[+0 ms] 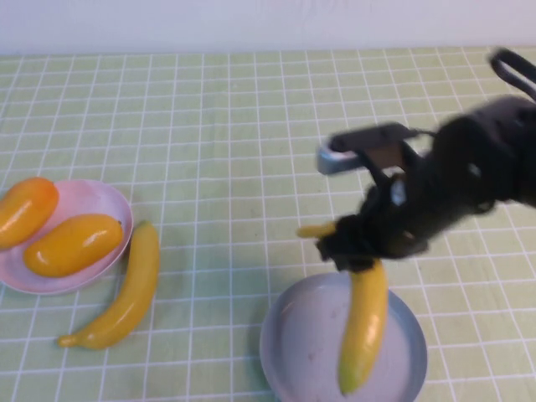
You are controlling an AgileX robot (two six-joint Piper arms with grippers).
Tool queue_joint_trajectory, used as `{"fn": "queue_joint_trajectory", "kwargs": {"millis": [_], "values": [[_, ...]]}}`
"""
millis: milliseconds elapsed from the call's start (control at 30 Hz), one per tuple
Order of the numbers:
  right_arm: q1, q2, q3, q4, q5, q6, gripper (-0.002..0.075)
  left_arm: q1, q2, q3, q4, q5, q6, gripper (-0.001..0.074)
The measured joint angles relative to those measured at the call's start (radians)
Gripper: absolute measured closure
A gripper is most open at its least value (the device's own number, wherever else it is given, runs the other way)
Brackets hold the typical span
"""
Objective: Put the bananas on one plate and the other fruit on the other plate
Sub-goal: Put another type of fruit in the right plate
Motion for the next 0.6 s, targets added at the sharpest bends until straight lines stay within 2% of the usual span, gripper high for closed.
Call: {"fn": "queue_joint_trajectory", "kwargs": {"millis": [200, 600], "values": [[-0.023, -0.048, 0.160, 0.014, -0.060, 0.003, 0.0401, 0.000, 0.000, 0.000, 0.000, 0.000, 0.000, 0.0734], [-0.027, 0.048, 0.171, 0.025, -0.053, 0.003, 0.0386, 0.000, 0.000, 0.000, 0.000, 0.000, 0.000, 0.0734]]}}
